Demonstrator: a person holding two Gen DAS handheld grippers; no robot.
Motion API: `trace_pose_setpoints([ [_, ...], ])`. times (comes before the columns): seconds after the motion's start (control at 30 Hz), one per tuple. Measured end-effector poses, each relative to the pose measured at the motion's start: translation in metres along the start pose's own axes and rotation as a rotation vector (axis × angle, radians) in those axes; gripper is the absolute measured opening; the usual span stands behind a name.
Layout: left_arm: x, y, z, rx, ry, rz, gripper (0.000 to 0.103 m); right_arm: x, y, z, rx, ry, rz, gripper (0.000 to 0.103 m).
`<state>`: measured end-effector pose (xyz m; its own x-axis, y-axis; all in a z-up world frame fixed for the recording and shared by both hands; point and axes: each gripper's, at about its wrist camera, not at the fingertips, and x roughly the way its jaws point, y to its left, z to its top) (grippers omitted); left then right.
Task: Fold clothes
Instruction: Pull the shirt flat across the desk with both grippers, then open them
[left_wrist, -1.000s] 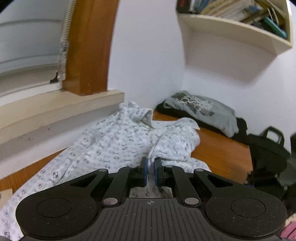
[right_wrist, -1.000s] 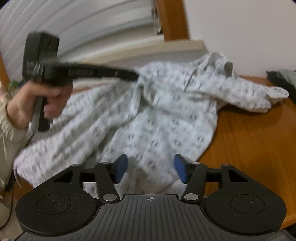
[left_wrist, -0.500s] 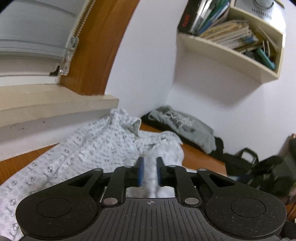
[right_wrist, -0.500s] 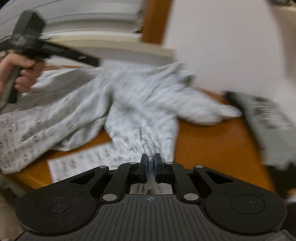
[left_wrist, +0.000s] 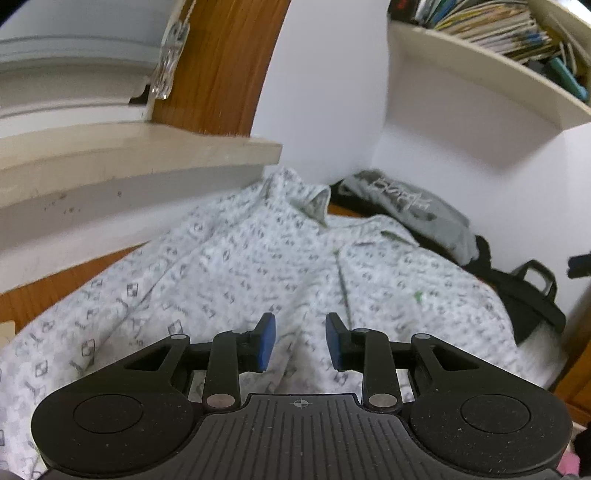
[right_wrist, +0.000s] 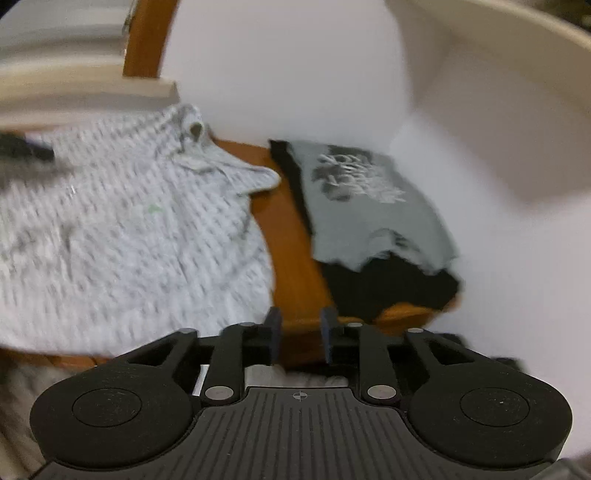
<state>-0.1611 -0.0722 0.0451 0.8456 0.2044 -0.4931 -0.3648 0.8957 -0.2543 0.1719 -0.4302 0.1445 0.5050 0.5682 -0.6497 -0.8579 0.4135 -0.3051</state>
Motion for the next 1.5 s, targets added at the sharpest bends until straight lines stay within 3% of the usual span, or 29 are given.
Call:
trace_pose_setpoints([
  [0.2,0.013,0.0,-0.007,0.017,0.052,0.026,0.037,0.091,0.02,0.029,0.061,-0.054,0.107,0.029],
  [0.37,0.015,0.004,-0.008,-0.005,0.065,0.039,0.054,0.173,0.021,0.048,0.18,-0.086,0.179,0.033],
  [0.47,0.016,0.003,-0.008,-0.002,0.076,0.039,0.058,0.207,0.018,0.061,0.248,-0.117,0.228,0.038],
  [0.6,0.017,-0.001,-0.007,0.015,0.081,0.046,0.061,0.237,0.032,0.077,0.221,-0.101,0.305,0.045],
  [0.77,0.018,-0.006,-0.008,0.04,0.088,0.052,0.068,0.25,0.041,0.075,0.165,-0.126,0.302,0.048],
  [0.93,0.022,-0.01,-0.007,0.06,0.094,0.064,0.072,0.239,0.012,0.049,0.22,-0.103,0.218,0.047],
  [1.1,0.025,-0.016,-0.006,0.074,0.101,0.046,0.073,0.222,-0.018,0.032,0.241,-0.043,0.192,0.046],
  [1.17,0.025,-0.019,-0.007,0.085,0.104,0.045,0.075,0.213,-0.011,0.036,0.203,-0.043,0.175,0.043],
  [1.23,0.025,-0.02,-0.007,0.09,0.106,0.046,0.076,0.202,0.003,0.044,0.188,-0.104,0.182,0.043],
  [1.4,0.024,-0.02,-0.007,0.089,0.105,0.043,0.077,0.203,0.056,0.065,0.168,-0.196,0.347,0.044],
  [1.5,0.023,-0.02,-0.007,0.091,0.106,0.042,0.077,0.213,0.089,0.077,0.088,-0.203,0.363,0.045],
])
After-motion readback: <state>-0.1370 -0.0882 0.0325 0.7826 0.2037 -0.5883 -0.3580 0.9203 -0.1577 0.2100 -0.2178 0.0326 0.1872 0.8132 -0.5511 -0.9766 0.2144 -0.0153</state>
